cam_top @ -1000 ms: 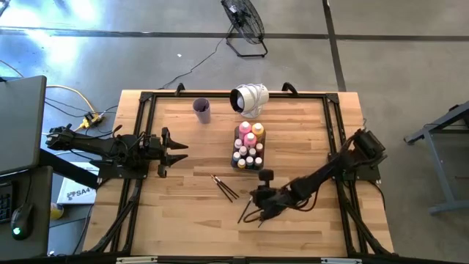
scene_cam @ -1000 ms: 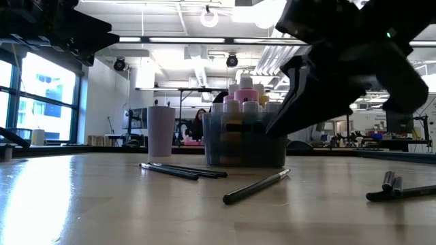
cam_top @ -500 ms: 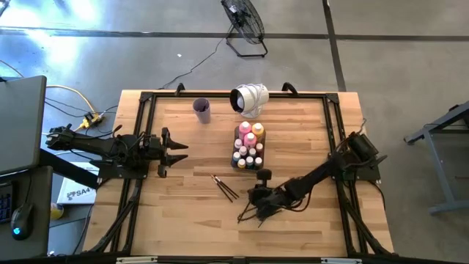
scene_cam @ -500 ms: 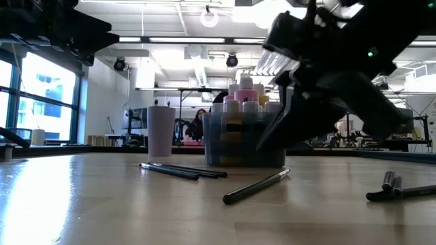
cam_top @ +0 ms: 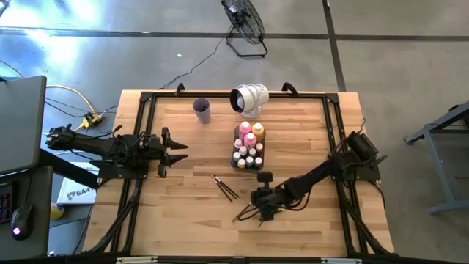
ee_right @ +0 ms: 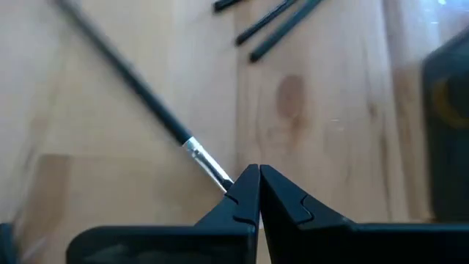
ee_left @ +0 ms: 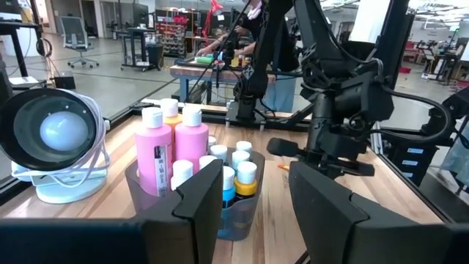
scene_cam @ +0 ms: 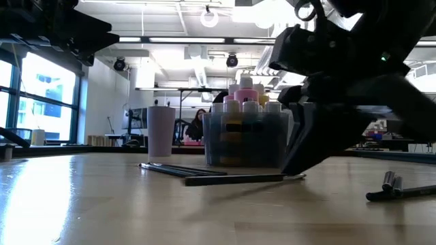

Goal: Pick & Place Paint Supplies
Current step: Put the silver paint brush into the violet cup

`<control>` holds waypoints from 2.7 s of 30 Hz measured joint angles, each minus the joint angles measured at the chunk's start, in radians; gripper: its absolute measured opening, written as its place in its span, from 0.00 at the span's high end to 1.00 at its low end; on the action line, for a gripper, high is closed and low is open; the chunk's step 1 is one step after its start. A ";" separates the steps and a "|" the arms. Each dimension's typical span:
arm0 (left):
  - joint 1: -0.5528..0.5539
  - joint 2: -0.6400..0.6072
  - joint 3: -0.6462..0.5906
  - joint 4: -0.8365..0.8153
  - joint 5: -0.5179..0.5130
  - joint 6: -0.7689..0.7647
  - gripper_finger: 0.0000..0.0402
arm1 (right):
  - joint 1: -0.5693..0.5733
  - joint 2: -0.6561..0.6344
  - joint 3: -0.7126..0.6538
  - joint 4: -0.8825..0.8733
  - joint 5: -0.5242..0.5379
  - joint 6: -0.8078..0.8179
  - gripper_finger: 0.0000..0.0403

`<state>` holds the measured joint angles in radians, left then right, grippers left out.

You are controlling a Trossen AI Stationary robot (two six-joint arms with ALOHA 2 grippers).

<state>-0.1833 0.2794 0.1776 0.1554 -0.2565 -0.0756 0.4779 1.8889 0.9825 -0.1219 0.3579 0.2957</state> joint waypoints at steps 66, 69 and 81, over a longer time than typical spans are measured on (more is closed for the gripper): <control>0.000 0.000 0.000 0.000 0.000 0.000 0.62 | -0.114 0.043 0.259 -0.446 -0.392 -0.038 0.74; 0.000 0.000 0.000 0.000 0.000 0.000 0.62 | -0.114 0.051 0.259 -0.447 -0.395 -0.038 0.74; 0.000 0.000 0.000 0.000 0.000 0.000 0.62 | -0.111 0.083 0.263 -0.461 -0.385 -0.037 0.75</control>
<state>-0.1837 0.2794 0.1780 0.1551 -0.2565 -0.0757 0.3666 1.9724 1.2453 -0.5831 -0.0274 0.2583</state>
